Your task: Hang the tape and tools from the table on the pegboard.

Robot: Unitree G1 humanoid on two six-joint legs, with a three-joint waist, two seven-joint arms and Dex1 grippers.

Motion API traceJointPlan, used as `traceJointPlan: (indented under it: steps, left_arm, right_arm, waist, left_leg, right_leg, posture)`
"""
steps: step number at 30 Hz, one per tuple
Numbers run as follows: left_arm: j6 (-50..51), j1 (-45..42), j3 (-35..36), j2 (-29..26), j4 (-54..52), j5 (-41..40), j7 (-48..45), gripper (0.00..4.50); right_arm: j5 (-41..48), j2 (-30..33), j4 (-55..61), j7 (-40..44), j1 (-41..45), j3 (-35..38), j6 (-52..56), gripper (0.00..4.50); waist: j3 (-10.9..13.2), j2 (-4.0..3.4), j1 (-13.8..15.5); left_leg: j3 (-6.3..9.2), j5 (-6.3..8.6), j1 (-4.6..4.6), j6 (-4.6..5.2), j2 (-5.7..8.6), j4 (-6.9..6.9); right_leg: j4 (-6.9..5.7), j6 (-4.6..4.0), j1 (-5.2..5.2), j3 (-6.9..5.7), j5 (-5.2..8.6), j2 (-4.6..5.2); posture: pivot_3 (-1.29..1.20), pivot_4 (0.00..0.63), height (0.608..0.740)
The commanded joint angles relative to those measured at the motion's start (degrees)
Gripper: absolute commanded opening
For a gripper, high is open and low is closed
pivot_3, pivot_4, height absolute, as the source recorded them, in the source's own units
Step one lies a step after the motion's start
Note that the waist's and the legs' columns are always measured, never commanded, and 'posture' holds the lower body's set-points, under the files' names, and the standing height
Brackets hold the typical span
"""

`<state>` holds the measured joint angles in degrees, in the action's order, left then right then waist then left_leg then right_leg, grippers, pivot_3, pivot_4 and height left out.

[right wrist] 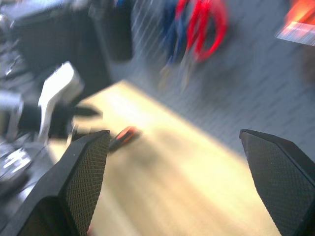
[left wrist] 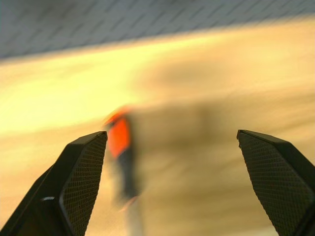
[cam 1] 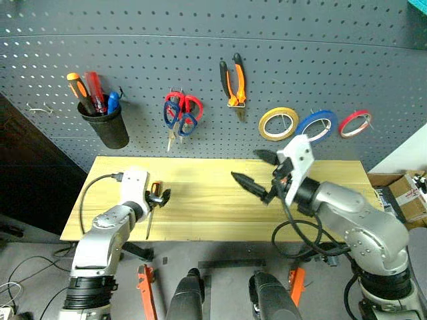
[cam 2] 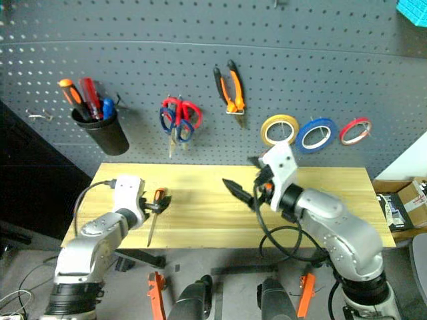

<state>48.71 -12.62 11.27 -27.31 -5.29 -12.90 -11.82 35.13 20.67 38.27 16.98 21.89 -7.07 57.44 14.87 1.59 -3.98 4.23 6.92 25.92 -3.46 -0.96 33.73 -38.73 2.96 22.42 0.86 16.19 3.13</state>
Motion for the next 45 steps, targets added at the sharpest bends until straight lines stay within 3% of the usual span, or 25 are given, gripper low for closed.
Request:
traceJointPlan:
  steps: [1, 9, 17, 21, 26, 30, 33, 40, 45]
  left_arm:
    - [5.1, -3.4, 1.8, -1.1, 4.9, 0.7, 1.4, 4.48]
    - [-0.4, -14.0, -3.5, 0.5, 26.6, 3.4, -1.1, 4.48]
    - [-6.1, -22.0, -3.5, 3.5, 43.4, 4.6, -0.5, 4.48]
    - [-8.9, -22.4, -4.4, 3.2, 45.4, 5.7, -1.0, 3.63]
    - [-10.8, -21.0, -4.0, 2.9, 44.4, 5.7, -1.9, 2.01]
    - [-14.7, -13.8, -4.2, 3.0, 34.3, 4.7, -5.0, 0.8]
    - [-18.1, -7.7, -4.2, 2.9, 25.3, 5.5, -4.8, 0.8]
    - [-30.7, 8.1, -0.1, 2.6, -3.0, 5.3, -3.9, 0.8]
    - [-35.0, 7.3, 5.4, 1.8, -15.2, 7.1, 0.6, 0.8]
  right_arm:
    - [2.2, -2.7, 1.9, -3.0, 1.0, -0.9, 5.4, 4.5]
    - [-1.2, -2.6, -1.2, -2.6, 6.6, -6.6, 7.3, 4.5]
    - [-2.1, -3.1, -1.7, -1.1, 9.5, -7.8, 7.6, 4.5]
    - [-2.2, -3.2, -2.8, -1.5, 10.6, -5.7, 9.1, 4.5]
    - [-3.0, -2.0, -3.4, -0.8, 11.1, -5.4, 8.7, 4.5]
    - [-3.8, 1.3, -1.4, 4.8, 11.1, -7.4, 2.8, 4.5]
    - [-6.2, 4.2, -0.1, 8.9, 10.1, -9.3, -4.1, 4.5]
    - [-5.6, 9.4, 0.6, 16.6, 10.6, -8.0, -8.3, 4.5]
    - [-2.4, 9.8, -0.4, 21.0, 12.6, -4.8, -9.9, 4.5]
  waist:
    - [0.0, 0.0, 0.4]
    - [0.0, 0.05, 1.3]
    - [0.1, 0.18, 0.7]
    - [0.1, 0.18, 0.5]
    - [0.1, 0.18, 0.4]
    - [0.1, 0.18, 0.2]
    - [0.1, 0.18, 0.1]
    - [0.1, 0.22, 0.4]
    - [0.1, 0.25, 0.7]
  left_leg:
    - [0.01, 0.0, 0.0, -0.01, 0.0, 0.0]
    - [-0.04, -0.01, 0.06, 0.0, 0.04, 0.0]
    - [-0.07, 0.01, 0.22, -0.01, 0.03, -0.26]
    - [-0.1, 0.01, 0.2, -0.02, 0.02, -0.26]
    - [-0.11, 0.0, 0.18, -0.02, -0.01, -0.25]
    - [-0.2, 0.01, 0.18, -0.03, -0.04, -0.29]
    - [-0.24, 0.01, 0.19, -0.03, -0.03, -0.42]
    - [-0.48, -0.01, 0.25, -0.06, -0.42, -0.68]
    - [-1.11, -0.01, 0.23, -0.06, -0.72, -0.68]
  right_leg:
    - [0.0, -0.03, 0.02, 0.0, -0.02, 0.0]
    - [0.07, -0.06, 0.12, 0.01, -0.02, 0.05]
    - [-0.05, 0.25, 0.35, -0.01, -0.08, 0.01]
    - [-0.07, 0.27, 0.36, 0.03, -0.06, 0.02]
    - [-0.07, 0.27, 0.36, 0.02, -0.07, 0.02]
    - [-0.02, 0.19, 0.37, 0.09, -0.1, 0.04]
    - [0.02, 0.01, 0.46, 0.12, -0.2, 0.04]
    - [0.05, -0.09, 0.75, 0.13, -0.17, 0.01]
    - [0.08, -0.06, 0.75, 0.08, -0.11, -0.07]
  posture:
    - [-0.08, 0.241, 0.74]
    - [-0.1, 0.263, 0.74]
    - [-0.12, 0.282, 0.74]
    - [-0.13, 0.275, 0.74]
    - [-0.12, 0.263, 0.74]
    - [-0.12, 0.249, 0.74]
    - [-0.13, 0.238, 0.74]
    - [-0.11, 0.225, 0.74]
    - [-0.07, 0.215, 0.74]
